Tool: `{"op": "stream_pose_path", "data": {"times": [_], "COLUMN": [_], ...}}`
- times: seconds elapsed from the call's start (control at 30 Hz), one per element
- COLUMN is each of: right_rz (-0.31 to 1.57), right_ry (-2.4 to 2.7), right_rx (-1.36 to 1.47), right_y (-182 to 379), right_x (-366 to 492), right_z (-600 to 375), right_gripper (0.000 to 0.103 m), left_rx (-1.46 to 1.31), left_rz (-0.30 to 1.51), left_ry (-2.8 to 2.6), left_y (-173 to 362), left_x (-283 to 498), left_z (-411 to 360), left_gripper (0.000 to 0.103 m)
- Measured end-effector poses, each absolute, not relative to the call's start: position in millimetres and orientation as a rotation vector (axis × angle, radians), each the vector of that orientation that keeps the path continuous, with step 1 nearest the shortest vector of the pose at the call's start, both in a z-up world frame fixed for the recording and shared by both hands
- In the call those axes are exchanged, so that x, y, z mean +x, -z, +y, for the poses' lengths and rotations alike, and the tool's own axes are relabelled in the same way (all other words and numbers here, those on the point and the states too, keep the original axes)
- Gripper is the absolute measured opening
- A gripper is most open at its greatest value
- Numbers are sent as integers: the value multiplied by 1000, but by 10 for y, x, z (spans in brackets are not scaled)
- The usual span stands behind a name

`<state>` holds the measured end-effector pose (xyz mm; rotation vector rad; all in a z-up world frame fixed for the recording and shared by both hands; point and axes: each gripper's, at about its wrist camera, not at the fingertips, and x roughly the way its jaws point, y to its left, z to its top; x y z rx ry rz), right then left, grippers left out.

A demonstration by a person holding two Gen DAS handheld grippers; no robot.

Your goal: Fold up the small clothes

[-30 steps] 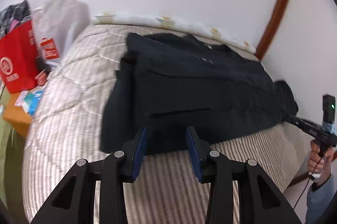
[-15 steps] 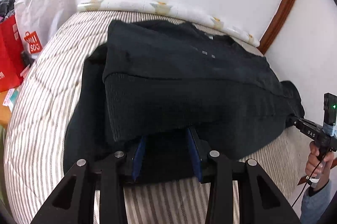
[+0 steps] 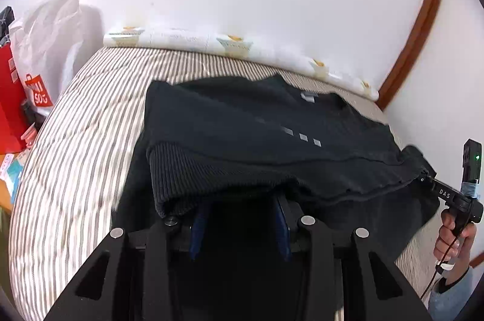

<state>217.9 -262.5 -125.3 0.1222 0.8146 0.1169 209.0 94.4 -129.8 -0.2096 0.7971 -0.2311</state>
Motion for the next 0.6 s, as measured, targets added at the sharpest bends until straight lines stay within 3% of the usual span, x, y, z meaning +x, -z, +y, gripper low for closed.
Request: {"op": "stream_pose_path", "data": {"times": [0.3, 0.4, 0.47, 0.53, 0.6], "right_rz": [807, 809, 806, 805, 801], "right_ry": [-44, 5, 17, 27, 58], "right_rx": [117, 97, 71, 41, 8], "right_y": [1213, 1187, 1170, 1169, 1184], "right_x": [2892, 3036, 3067, 3089, 3109], "right_z": [-2674, -2721, -2749, -2811, -2873], "right_gripper": [10, 17, 23, 47, 51], "left_rx": [-205, -212, -196, -177, -160], "left_rz": [807, 808, 784, 762, 742], "left_ry": [217, 214, 208, 197, 163], "left_y": [1370, 1357, 1318, 1294, 1277], "left_x": [2723, 2835, 2805, 2777, 2752], "left_z": [928, 961, 994, 1059, 1161], "left_gripper": [36, 36, 39, 49, 52]}}
